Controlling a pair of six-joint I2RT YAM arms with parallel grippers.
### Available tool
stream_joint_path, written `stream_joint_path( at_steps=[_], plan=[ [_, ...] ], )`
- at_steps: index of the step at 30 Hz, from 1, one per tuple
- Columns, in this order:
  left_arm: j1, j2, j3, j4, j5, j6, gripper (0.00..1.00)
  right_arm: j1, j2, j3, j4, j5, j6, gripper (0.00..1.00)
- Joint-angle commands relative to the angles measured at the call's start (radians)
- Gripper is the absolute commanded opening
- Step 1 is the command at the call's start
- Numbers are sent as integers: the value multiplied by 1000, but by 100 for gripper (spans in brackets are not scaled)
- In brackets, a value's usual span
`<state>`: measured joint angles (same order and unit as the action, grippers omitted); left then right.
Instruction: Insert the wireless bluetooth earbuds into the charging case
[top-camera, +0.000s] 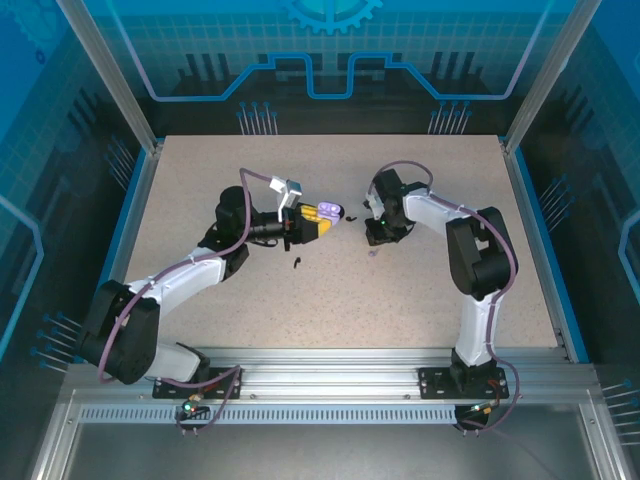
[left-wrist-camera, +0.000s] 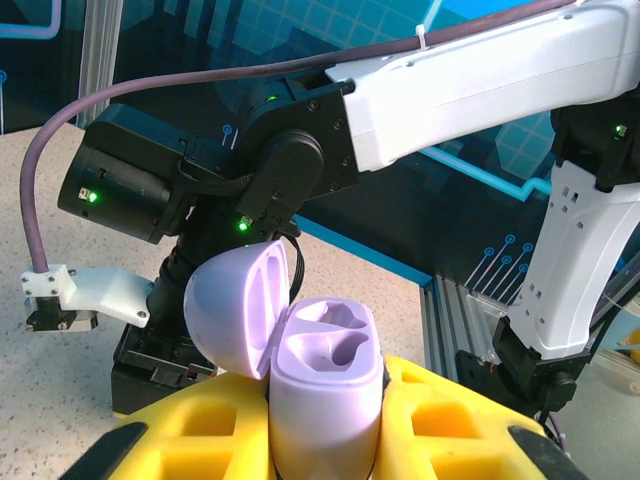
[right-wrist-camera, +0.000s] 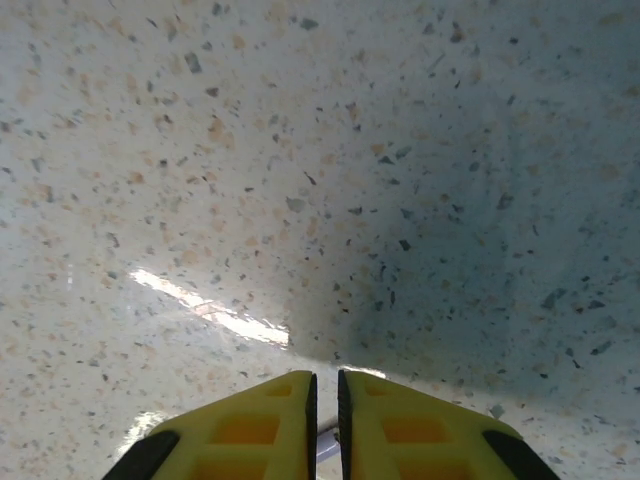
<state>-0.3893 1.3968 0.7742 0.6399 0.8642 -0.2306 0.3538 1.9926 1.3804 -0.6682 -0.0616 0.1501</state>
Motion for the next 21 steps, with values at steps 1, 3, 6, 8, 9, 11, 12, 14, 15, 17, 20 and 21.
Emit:
stream_joint_path(
  at_steps=[1, 3, 6, 8, 9, 11, 12, 14, 15, 17, 20, 21],
  plan=[
    [7, -30, -13, 1, 4, 22, 9, 13, 24, 18, -45, 20, 3, 16],
    [7, -30, -12, 0, 5, 22, 9, 12, 33, 18, -53, 26, 4, 16],
    [7, -33, -10, -6, 5, 23, 9, 17, 37, 19, -69, 41, 5, 16],
    [7, -35, -10, -13, 5, 28, 9, 22, 34, 19, -81, 63, 8, 16],
    [7, -36, -10, -14, 5, 28, 9, 23, 31, 16, -87, 73, 8, 16],
    [7, -39, -13, -16, 4, 30, 9, 27, 28, 15, -101, 92, 10, 16],
    [7, -39, -13, -18, 4, 29, 9, 28, 27, 13, -107, 98, 13, 16],
    [7, -41, -14, -20, 4, 28, 9, 31, 21, 8, -115, 107, 16, 17],
    [7, -42, -15, -22, 4, 30, 9, 32, 18, 5, -119, 109, 17, 16],
    [7, -45, -13, -26, 3, 31, 9, 36, 10, -3, -123, 111, 19, 16],
    [8, -47, -11, -32, 3, 31, 9, 42, -2, -19, -132, 105, 25, 16],
    [7, -48, -9, -33, 1, 32, 9, 42, -7, -27, -132, 103, 27, 16]
  ],
)
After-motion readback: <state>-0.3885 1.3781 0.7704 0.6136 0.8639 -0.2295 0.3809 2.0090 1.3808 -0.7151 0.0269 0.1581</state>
